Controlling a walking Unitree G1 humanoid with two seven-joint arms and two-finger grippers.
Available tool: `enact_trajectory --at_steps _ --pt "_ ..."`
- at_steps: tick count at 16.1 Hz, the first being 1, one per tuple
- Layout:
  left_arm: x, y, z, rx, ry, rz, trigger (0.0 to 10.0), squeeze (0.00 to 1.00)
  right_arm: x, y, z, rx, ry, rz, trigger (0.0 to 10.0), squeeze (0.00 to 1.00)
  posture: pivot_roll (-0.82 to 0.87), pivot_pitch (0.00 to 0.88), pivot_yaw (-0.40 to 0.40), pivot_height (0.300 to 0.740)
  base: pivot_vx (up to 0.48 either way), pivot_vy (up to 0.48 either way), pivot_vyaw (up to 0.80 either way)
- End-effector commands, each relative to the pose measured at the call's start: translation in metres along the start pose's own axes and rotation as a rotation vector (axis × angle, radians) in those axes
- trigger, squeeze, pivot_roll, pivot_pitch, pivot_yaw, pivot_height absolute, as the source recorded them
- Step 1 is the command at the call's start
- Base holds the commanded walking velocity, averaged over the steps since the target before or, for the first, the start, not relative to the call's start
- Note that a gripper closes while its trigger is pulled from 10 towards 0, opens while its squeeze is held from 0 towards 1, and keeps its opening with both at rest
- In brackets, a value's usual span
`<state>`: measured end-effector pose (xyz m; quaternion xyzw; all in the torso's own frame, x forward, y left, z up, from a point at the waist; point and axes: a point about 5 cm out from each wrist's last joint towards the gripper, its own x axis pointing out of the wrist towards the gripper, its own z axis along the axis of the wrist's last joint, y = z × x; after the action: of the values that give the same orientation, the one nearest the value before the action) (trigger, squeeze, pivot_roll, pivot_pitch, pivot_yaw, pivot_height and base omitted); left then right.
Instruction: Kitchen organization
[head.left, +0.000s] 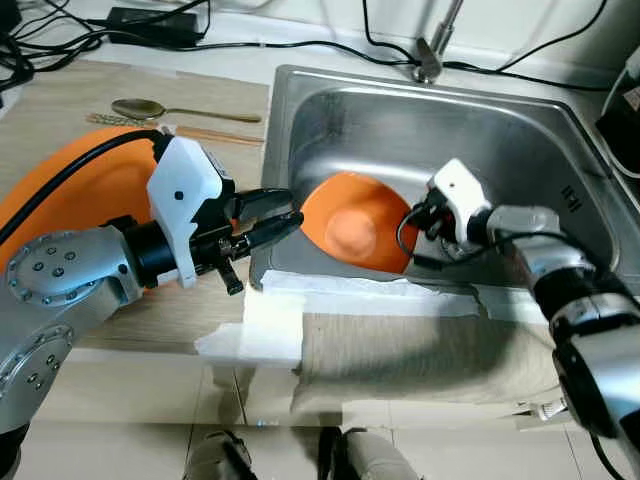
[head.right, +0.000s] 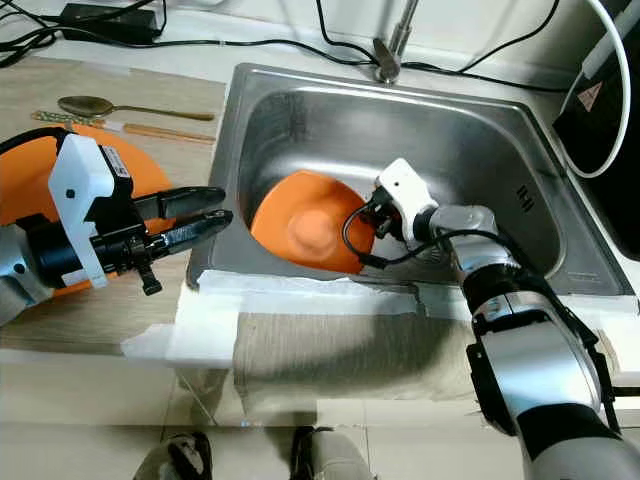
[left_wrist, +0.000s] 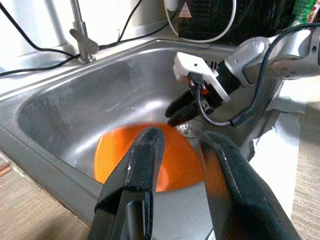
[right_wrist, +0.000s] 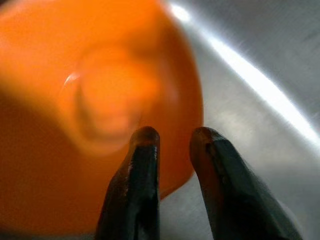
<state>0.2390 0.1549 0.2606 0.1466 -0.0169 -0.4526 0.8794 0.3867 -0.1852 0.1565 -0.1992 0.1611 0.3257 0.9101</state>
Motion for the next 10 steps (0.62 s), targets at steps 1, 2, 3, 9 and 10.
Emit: enact_trajectory --at_steps 1,2,3,9,10 --pt "0.001 -0.003 0.003 0.025 0.008 -0.016 10.0 0.0 -0.005 -0.008 0.001 0.0 -0.004 -0.029 10.0 1.0 -0.07 0.177 -0.119 0.74 0.0 0.0 0.0" --pt "0.0 -0.003 0.002 0.025 0.008 -0.013 10.0 0.0 -0.006 -0.009 0.0 -0.007 0.0 -0.037 10.0 1.0 -0.07 0.175 -0.12 0.74 0.0 0.0 0.0" --pt "0.0 -0.003 0.002 0.026 0.011 -0.01 10.0 0.0 -0.008 -0.011 -0.001 -0.025 0.011 -0.053 10.0 1.0 -0.07 0.174 -0.121 0.74 0.0 0.0 0.0" --pt "-0.003 -0.001 0.002 0.035 0.021 0.006 10.0 0.0 -0.019 -0.029 0.024 -0.196 -0.105 -0.203 10.0 1.0 -0.07 0.172 -0.12 0.74 0.0 0.0 0.0" --pt "-0.005 0.0 0.002 0.03 0.015 0.023 10.0 0.0 -0.023 -0.031 0.032 -0.188 -0.184 -0.204 10.0 1.0 -0.07 0.171 -0.121 0.74 0.0 0.0 0.0"
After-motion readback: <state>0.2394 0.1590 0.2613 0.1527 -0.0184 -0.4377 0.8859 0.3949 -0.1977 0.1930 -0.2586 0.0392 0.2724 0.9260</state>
